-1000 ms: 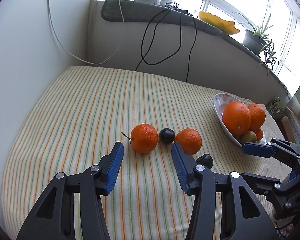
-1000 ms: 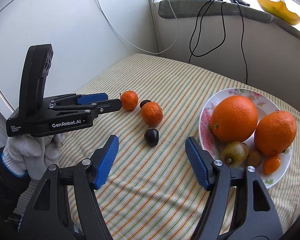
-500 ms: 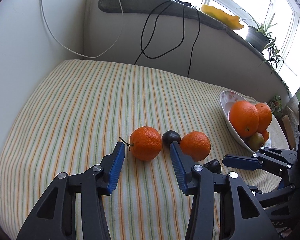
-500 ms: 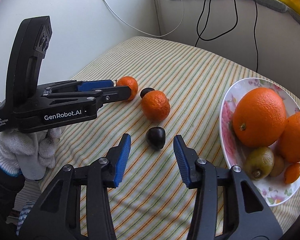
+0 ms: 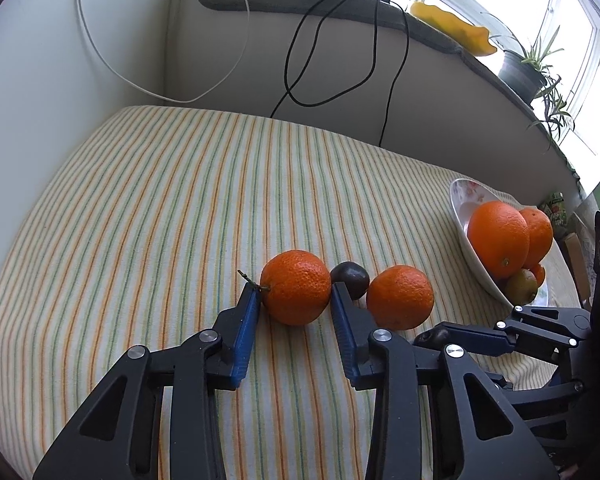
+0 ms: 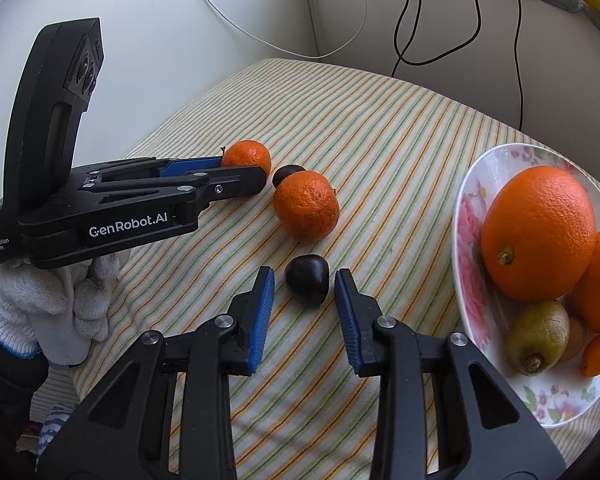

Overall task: Organize fruits
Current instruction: 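Close the right gripper on the dark plum while the left gripper grasps the tangerine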

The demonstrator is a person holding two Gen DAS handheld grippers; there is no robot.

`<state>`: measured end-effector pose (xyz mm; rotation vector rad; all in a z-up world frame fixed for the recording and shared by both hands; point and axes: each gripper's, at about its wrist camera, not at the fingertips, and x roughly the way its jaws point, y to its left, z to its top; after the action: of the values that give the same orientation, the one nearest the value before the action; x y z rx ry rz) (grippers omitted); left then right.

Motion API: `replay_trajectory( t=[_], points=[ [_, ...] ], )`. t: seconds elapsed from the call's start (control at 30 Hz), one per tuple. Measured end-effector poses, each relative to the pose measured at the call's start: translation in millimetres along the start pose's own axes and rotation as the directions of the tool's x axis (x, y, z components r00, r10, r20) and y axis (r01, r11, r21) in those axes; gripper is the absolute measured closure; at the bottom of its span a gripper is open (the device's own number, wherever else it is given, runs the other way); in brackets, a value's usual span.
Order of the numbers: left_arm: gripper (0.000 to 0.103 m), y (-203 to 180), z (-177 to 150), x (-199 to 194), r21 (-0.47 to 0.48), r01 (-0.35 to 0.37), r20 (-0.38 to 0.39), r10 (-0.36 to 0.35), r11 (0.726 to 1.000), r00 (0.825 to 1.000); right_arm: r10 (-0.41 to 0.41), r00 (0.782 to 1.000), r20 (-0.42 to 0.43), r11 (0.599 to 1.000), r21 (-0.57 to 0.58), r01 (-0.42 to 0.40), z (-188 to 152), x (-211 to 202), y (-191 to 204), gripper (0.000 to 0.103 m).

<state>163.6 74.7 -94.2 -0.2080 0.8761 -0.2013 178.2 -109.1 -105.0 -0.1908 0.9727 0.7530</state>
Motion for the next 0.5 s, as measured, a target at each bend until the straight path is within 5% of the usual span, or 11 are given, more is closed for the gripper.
replay_trajectory(
  t=[0.1,0.5],
  points=[
    [0.069,-1,0,0,0.003,-0.005,0.003,0.005,1.0,1.0,0.002,1.0,-0.002,1.0,0.006,-0.002,1,1,-3,0.079],
    [0.07,-5,2,-12,0.007,-0.014,0.03,0.013,1.0,0.999,0.025,0.999,0.032,1.0,0.008,-0.025,-5,-16,0,0.08]
  ],
)
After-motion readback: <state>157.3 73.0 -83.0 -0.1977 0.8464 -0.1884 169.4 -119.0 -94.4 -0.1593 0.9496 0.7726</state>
